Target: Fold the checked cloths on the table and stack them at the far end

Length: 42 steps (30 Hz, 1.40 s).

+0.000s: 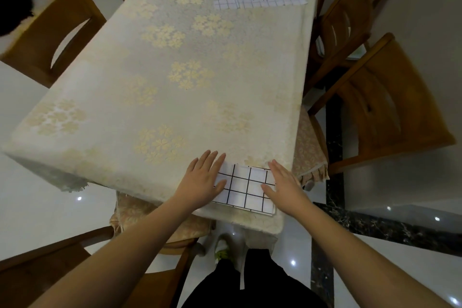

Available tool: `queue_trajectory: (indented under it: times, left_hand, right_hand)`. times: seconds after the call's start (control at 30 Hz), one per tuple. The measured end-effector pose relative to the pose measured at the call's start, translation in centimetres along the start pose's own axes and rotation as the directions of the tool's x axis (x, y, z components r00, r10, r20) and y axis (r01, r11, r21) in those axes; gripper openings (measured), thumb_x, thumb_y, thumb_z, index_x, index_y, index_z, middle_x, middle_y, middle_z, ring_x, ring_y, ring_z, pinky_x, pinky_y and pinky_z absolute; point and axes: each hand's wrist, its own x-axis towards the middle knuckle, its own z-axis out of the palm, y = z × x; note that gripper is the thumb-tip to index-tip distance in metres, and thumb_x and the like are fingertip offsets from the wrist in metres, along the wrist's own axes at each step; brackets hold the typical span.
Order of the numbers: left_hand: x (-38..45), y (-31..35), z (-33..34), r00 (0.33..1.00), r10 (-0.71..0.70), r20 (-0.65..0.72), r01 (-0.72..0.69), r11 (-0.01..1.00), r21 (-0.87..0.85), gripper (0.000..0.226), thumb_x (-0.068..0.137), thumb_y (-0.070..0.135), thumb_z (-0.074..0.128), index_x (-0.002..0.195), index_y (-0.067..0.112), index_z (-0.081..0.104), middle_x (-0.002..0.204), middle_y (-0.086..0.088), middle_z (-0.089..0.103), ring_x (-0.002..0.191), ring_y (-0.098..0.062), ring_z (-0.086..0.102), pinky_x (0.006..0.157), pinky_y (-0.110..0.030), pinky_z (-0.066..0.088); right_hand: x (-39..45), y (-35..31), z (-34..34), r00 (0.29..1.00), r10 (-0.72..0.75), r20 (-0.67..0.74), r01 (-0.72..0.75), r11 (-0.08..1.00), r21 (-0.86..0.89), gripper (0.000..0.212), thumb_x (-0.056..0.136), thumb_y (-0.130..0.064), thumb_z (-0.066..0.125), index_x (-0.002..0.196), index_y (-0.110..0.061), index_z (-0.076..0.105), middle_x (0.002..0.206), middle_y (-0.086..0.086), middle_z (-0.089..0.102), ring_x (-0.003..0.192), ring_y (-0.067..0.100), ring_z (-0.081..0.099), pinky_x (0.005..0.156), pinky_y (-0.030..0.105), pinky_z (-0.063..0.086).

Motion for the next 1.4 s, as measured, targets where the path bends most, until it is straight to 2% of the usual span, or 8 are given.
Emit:
queue_trajectory:
  times: [0.17,0.4,0.5,0.67,0.83,1.1,1.2,1.4]
  left_hand:
    - [-3.9,0.7,-4.4,0.997,0.014,-0.071,-0.014,1.0,0.002,0.062,0.098,0.048,0.039,0.154,0.025,0.023,0.154,-0.007,0.037,0.137,-0.027,0.041,0.105,-0.045,0.04]
    - [-11.5,3.2,-6.9,0.983,-0.063,-0.175,0.09,0.984,0.151,0.057,0.089,0.051,0.033,0.127,0.019,0.061,0.124,-0.002,0.066,0.107,-0.022,0.066,0.081,-0.04,0.056]
    - [-14.6,5.3,-7.1,0.967,-0.145,-0.207,0.178,0.972,0.151,0.056,0.089,0.053,0.035,0.125,0.02,0.063,0.12,0.001,0.067,0.104,-0.02,0.067,0.081,-0.039,0.056]
    - [-19.7,9.4,-6.6,0.921,-0.258,-0.293,0.294,0.952,0.088,0.052,0.09,0.049,0.038,0.122,0.017,0.065,0.118,0.0,0.068,0.106,-0.021,0.066,0.09,-0.041,0.053]
    - [-24.2,12.4,-5.0,0.872,-0.385,-0.303,0.419,0.906,0.053,0.052,0.092,0.051,0.038,0.125,0.02,0.062,0.122,0.002,0.066,0.116,-0.02,0.06,0.102,-0.045,0.046]
    - [-32.8,12.7,-4.0,0.745,-0.583,-0.322,0.626,0.779,0.036,0.06,0.095,0.056,0.032,0.135,0.019,0.056,0.137,-0.003,0.058,0.131,-0.023,0.051,0.11,-0.047,0.035]
    - [-36.2,12.3,-3.7,0.687,-0.64,-0.344,0.686,0.727,0.018,0.06,0.095,0.056,0.032,0.134,0.019,0.058,0.135,-0.003,0.06,0.129,-0.024,0.052,0.109,-0.049,0.036]
    - [-43.8,10.6,-2.3,0.566,-0.751,-0.339,0.792,0.61,-0.03,0.06,0.094,0.052,0.03,0.129,0.015,0.062,0.127,-0.008,0.065,0.122,-0.029,0.059,0.104,-0.053,0.044]
  right_hand:
    - [-3.7,-2.9,-2.0,0.998,-0.044,0.049,0.044,0.999,-0.001,0.055,0.099,-0.046,0.044,0.148,-0.021,0.037,0.153,-0.001,0.037,0.139,0.017,0.035,0.115,0.031,0.027]
    - [-10.1,-6.8,-3.2,0.962,-0.244,-0.12,0.214,0.952,-0.217,0.049,0.101,-0.046,0.038,0.145,-0.025,0.041,0.15,-0.007,0.039,0.139,0.014,0.032,0.114,0.032,0.022]
    - [-12.3,-7.1,-3.1,0.935,-0.322,-0.152,0.277,0.926,-0.257,0.049,0.1,-0.044,0.037,0.143,-0.022,0.046,0.147,-0.002,0.044,0.137,0.018,0.037,0.113,0.035,0.025]
    - [-16.1,-6.1,-2.0,0.859,-0.456,-0.232,0.371,0.868,-0.332,0.041,0.085,-0.04,0.054,0.115,-0.016,0.068,0.116,0.002,0.066,0.108,0.023,0.063,0.093,0.041,0.05]
    - [-18.9,-6.1,-0.5,0.795,-0.559,-0.235,0.446,0.802,-0.398,0.04,0.086,-0.037,0.066,0.12,-0.015,0.065,0.121,0.003,0.063,0.115,0.026,0.057,0.102,0.047,0.046]
    - [-21.8,-11.7,2.1,0.683,-0.715,-0.15,0.601,0.666,-0.441,0.05,0.084,-0.04,0.052,0.126,-0.016,0.063,0.118,0.001,0.066,0.113,0.024,0.059,0.098,0.044,0.048]
    - [-22.8,-14.5,3.5,0.622,-0.779,-0.081,0.675,0.586,-0.448,0.053,0.087,-0.044,0.042,0.13,-0.018,0.059,0.123,0.0,0.064,0.116,0.023,0.057,0.102,0.044,0.045]
    - [-25.2,-20.4,8.5,0.507,-0.859,0.063,0.777,0.425,-0.466,0.05,0.092,-0.046,0.055,0.135,-0.022,0.052,0.132,-0.001,0.06,0.125,0.022,0.053,0.11,0.043,0.036]
